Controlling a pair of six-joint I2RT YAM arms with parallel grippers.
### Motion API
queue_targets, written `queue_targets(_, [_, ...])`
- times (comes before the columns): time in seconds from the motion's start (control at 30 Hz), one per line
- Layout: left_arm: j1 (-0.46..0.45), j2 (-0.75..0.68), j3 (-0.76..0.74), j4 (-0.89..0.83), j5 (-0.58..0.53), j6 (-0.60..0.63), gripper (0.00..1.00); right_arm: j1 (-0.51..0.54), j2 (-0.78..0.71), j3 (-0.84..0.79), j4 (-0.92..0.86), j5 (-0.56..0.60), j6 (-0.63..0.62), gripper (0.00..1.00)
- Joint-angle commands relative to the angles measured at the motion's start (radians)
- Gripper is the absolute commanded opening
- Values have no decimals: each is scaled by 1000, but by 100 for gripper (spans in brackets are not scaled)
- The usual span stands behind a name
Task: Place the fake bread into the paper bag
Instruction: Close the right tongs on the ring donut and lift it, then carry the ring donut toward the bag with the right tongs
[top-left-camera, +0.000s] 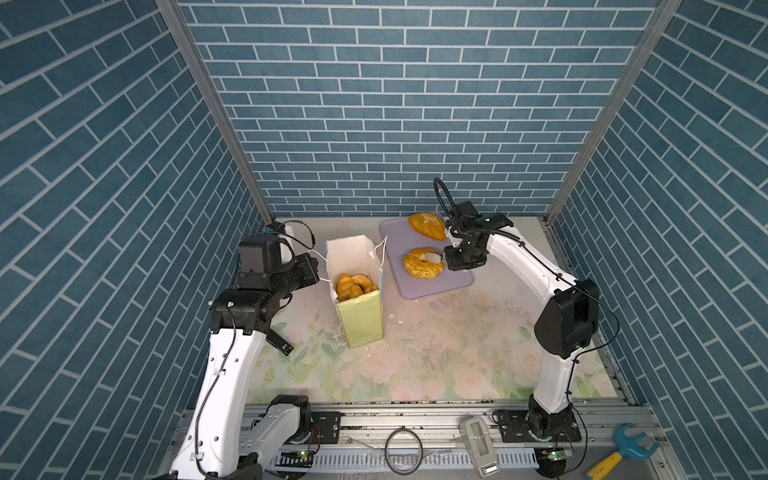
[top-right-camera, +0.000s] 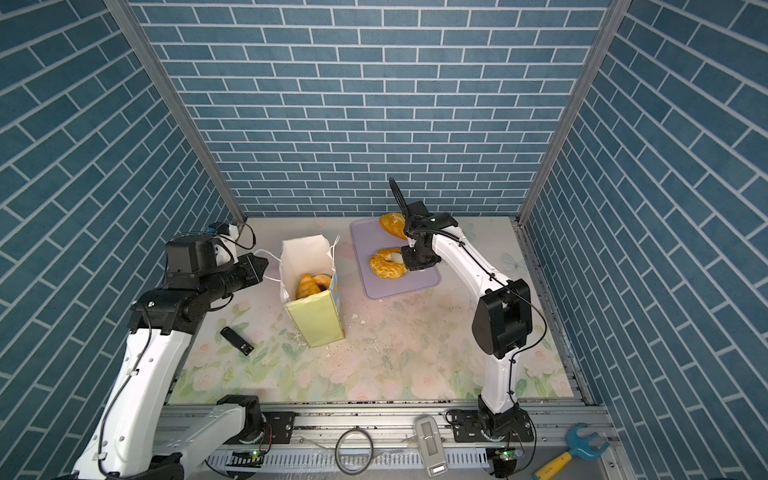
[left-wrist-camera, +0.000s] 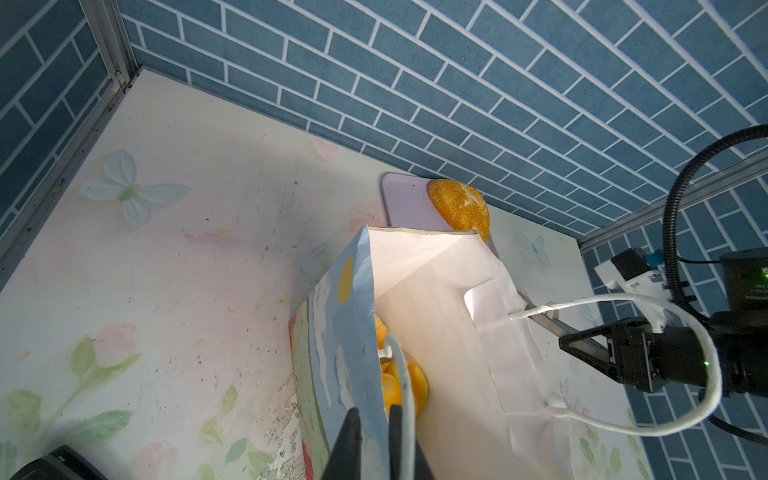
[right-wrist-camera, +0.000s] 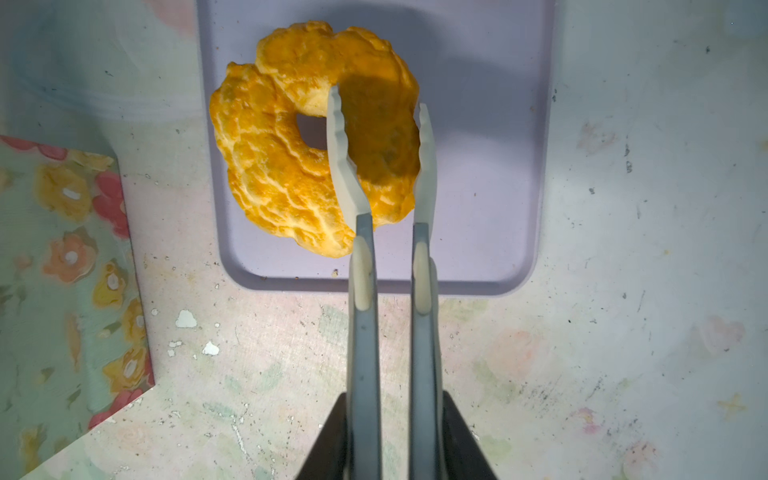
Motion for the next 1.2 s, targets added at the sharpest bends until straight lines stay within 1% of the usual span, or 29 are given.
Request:
queue_targets(0.0, [-3, -8, 3, -9, 9, -1, 16, -1, -94, 11, 0, 23, -17, 21])
queue_targets(0.37, [-4, -16, -1, -7, 23, -11, 16, -1, -209, -72, 49, 22, 6, 20])
queue_targets(0.6, [-4, -24, 0, -13, 22, -18, 16, -1, -215, -141, 102, 3, 25, 20])
queue_targets(0.87, [-5, -23, -10, -14, 19, -20, 16, 1, -182, -211, 155, 11, 37, 19])
queue_targets(1.03, [-5, -20, -14, -14, 21, -20, 16, 2, -190, -212, 158, 12, 37, 20])
queue_targets(1.17, [-5, -18, -11, -17, 21, -20, 16, 6, -240, -193, 146, 35, 35, 19])
